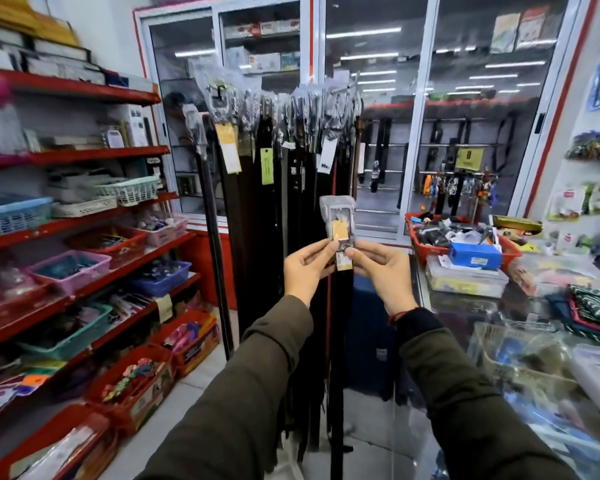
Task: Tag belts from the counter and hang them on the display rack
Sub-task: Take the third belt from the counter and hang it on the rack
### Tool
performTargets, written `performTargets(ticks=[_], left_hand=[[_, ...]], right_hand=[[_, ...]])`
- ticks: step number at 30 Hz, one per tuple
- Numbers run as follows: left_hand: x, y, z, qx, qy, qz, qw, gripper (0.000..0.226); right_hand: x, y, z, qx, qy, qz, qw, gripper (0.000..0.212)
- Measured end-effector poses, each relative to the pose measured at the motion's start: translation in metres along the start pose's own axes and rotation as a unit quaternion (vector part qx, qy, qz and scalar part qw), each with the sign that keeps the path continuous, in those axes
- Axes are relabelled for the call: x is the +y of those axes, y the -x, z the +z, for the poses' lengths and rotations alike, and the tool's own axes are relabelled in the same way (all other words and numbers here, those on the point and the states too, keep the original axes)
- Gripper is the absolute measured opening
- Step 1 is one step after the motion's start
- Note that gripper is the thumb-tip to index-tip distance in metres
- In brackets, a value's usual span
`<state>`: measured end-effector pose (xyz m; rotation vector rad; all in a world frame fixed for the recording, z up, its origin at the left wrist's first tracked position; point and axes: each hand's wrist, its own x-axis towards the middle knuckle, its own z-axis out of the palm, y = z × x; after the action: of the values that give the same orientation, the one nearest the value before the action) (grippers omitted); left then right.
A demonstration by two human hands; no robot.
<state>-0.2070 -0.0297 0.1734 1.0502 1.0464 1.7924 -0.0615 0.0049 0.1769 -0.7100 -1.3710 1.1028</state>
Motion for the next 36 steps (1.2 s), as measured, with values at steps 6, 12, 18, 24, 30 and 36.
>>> performTargets(ticks=[6,12,18,24,30,36], left_hand=[[0.053,-0.028,0.013,-0.050,0.011,0.052,0.997,0.033],[0.102,-0.058,0.034,-0.037,0.024,0.095,0.995,0.034],[0.139,-0.076,0.060,-0.048,0.026,0.133,0.990,0.032],[0.160,-0.092,0.084,-0.053,0.015,0.139,0.989,0.034],[0.165,-0.103,0.094,-0.044,0.026,0.123,0.991,0.035],[0.158,-0.109,0.094,-0.035,0.037,0.114,0.992,0.036]], right_hand=[[-0.047,-0.036,0.017,0.006,-0.067,-0.040,0.997,0.026],[-0.093,-0.070,0.029,0.000,-0.095,-0.076,0.993,0.036],[-0.126,-0.095,0.034,0.040,-0.104,-0.121,0.986,0.023],[-0.148,-0.116,0.029,0.067,-0.074,-0.146,0.984,0.038],[-0.155,-0.137,0.024,0.066,-0.055,-0.136,0.987,0.039],[-0.151,-0.146,0.020,0.045,-0.038,-0.108,0.992,0.040]])
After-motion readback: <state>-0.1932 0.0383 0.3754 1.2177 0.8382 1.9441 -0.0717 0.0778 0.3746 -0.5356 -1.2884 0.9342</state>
